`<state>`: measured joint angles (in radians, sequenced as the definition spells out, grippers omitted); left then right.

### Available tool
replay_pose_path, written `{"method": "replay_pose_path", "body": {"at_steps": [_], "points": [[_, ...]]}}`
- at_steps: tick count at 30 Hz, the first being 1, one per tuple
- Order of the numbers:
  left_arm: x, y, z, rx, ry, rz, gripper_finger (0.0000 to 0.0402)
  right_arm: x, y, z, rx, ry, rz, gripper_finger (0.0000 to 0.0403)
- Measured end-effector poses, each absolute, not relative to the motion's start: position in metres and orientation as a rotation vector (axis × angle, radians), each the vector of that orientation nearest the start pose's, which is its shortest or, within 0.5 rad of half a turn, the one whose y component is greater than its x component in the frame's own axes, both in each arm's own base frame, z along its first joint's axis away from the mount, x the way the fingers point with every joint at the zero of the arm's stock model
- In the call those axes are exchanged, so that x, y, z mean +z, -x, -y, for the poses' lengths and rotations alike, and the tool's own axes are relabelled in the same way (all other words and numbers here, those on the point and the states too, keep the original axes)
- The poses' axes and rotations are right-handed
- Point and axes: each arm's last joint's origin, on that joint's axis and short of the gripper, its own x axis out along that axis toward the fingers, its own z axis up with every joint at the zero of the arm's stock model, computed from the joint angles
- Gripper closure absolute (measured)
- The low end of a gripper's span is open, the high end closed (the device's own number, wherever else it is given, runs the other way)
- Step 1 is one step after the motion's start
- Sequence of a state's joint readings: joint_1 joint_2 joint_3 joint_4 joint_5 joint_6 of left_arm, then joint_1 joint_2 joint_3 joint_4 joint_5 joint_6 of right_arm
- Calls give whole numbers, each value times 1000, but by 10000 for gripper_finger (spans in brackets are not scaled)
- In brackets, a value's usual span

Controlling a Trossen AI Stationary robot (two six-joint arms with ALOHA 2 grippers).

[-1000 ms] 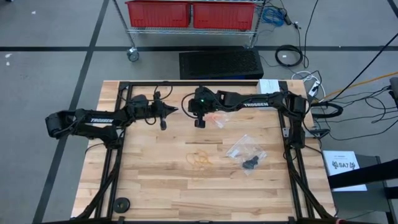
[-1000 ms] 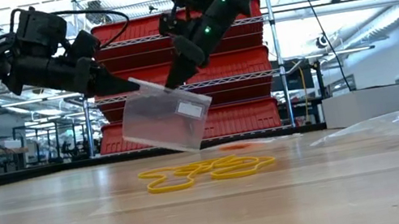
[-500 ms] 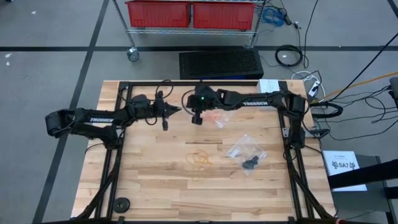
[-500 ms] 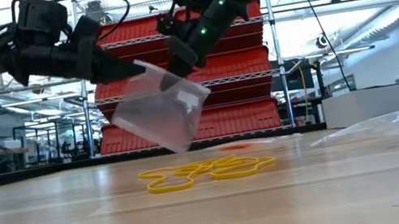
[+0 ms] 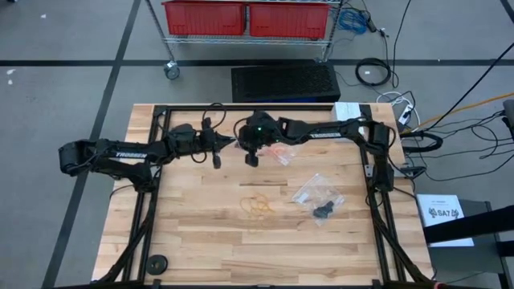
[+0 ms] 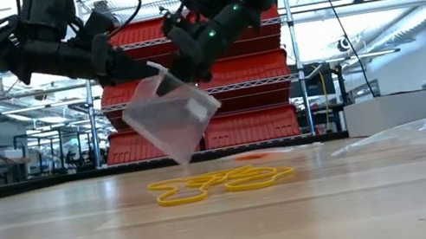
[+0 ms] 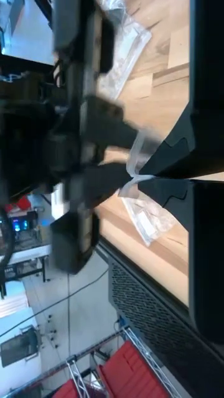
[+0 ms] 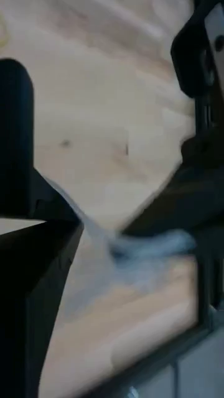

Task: Sort rubber bands
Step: Open the top left transparent zip bag

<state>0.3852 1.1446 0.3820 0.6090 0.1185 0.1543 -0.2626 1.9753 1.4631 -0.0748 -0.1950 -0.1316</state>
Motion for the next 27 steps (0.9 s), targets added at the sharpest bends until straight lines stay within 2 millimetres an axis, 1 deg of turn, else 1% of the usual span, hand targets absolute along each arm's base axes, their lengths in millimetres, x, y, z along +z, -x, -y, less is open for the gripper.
{"method": "replay_pose_path", "body": {"at_steps": [3,5,8,12,15,18,22,27], "points": [[202,-210,-80,261,-113,-183,400,221,-436,109,-27,-64,-569,391],[202,-210,-79,265,-113,-187,400,223,-436,109,-35,-85,-556,371],[202,-211,-78,264,-114,-187,400,221,-437,110,-68,-118,-560,327],[202,-211,-78,264,-99,-179,400,221,-438,107,-138,-91,-568,260],[202,-211,-77,262,-85,-178,400,218,-435,108,-182,-80,-606,224],[199,-211,-77,260,-66,-205,400,217,-434,112,-197,-114,-614,205],[195,-212,-78,263,-63,-234,400,218,-432,111,-198,-117,-628,195],[193,-211,-82,289,-84,-245,400,238,-423,109,-197,-114,-618,189]]}}
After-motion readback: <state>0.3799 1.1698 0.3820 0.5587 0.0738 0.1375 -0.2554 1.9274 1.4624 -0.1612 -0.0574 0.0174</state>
